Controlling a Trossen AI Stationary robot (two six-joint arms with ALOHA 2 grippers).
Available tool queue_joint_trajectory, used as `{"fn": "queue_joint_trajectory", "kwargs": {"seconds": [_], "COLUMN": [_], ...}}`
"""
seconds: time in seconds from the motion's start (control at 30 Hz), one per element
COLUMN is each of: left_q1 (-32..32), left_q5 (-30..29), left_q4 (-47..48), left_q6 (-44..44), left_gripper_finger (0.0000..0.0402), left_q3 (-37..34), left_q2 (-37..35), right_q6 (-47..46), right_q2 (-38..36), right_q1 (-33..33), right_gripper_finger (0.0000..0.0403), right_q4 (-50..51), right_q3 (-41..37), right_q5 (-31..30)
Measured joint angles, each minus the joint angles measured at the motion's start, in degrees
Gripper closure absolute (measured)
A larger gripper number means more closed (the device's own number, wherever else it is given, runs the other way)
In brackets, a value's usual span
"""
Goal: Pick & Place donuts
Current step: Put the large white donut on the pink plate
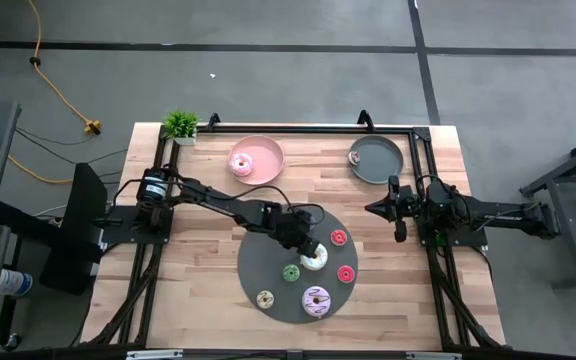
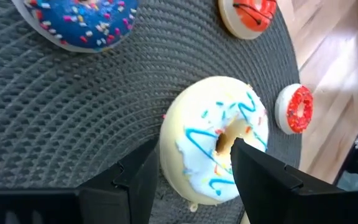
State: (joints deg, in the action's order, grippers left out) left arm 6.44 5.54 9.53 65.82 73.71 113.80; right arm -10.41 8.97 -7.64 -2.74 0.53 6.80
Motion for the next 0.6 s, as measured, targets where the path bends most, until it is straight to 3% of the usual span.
{"fn": "queue_joint_trajectory", "kwargs": {"seconds": [0.6], "left_q1": [0.4], "left_q5": [1.6], "left_q4": [-0.4], "left_q6": [-1.0], "left_gripper_finger": [0.0211], "left_q3": [1.8], "left_q2": [2.9], "right_q6": [0.0], "right_q2": [0.0], "right_q1": [0.0], "right_gripper_finger": [0.0397], "right_q4": [0.1], "right_q3": [0.0], "right_q5": [0.0]}}
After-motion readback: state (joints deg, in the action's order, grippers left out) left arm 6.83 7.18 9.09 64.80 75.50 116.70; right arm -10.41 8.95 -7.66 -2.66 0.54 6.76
